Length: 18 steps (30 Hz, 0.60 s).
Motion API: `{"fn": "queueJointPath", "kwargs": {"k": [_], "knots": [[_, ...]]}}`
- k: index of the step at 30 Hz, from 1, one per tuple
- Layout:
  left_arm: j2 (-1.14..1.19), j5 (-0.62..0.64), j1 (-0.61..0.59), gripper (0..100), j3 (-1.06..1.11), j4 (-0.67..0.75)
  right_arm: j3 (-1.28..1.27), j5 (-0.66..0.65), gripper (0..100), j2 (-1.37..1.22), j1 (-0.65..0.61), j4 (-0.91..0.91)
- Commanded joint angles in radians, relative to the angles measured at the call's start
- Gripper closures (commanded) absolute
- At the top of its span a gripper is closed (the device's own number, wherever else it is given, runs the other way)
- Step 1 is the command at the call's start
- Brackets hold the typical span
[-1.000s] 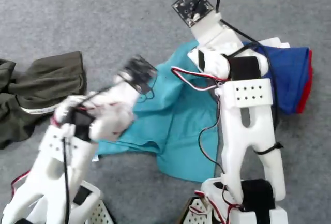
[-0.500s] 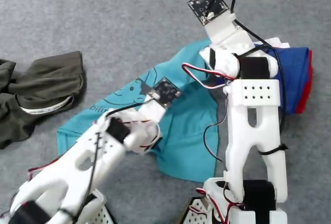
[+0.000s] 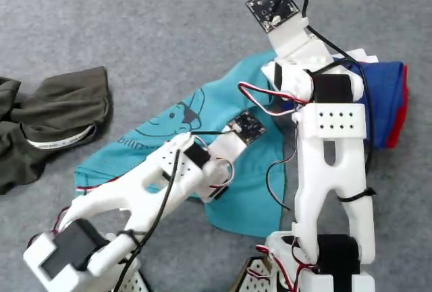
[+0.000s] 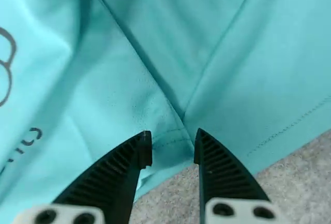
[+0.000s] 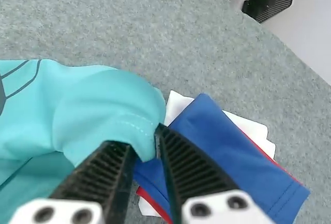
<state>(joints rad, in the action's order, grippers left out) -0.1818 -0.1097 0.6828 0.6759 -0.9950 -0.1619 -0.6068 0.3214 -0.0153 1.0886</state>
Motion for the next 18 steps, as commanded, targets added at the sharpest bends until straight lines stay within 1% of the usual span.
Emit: {"fn": "queueJointPath", "kwargs": {"k": [1,4,9,14,18], "knots": [[0.025,0.034,0.007,84,-0.056,0.003,0.038,0.002,97.7,0.025,0.014,-0.003],[0.057,0.061,0.005,84,-0.067,0.009,0.038,0.002,97.7,0.025,0.014,-0.003],[0.104,0.055,0.007,85,-0.082,0.011,0.038,0.002,97.7,0.025,0.014,-0.003],[0.115,0.058,0.008,94,-0.082,0.006,0.038,0.002,97.7,0.027,0.014,-0.003],[0.114,0.06,0.012,96,-0.091,0.003,0.038,0.002,97.7,0.027,0.014,-0.003]]}}
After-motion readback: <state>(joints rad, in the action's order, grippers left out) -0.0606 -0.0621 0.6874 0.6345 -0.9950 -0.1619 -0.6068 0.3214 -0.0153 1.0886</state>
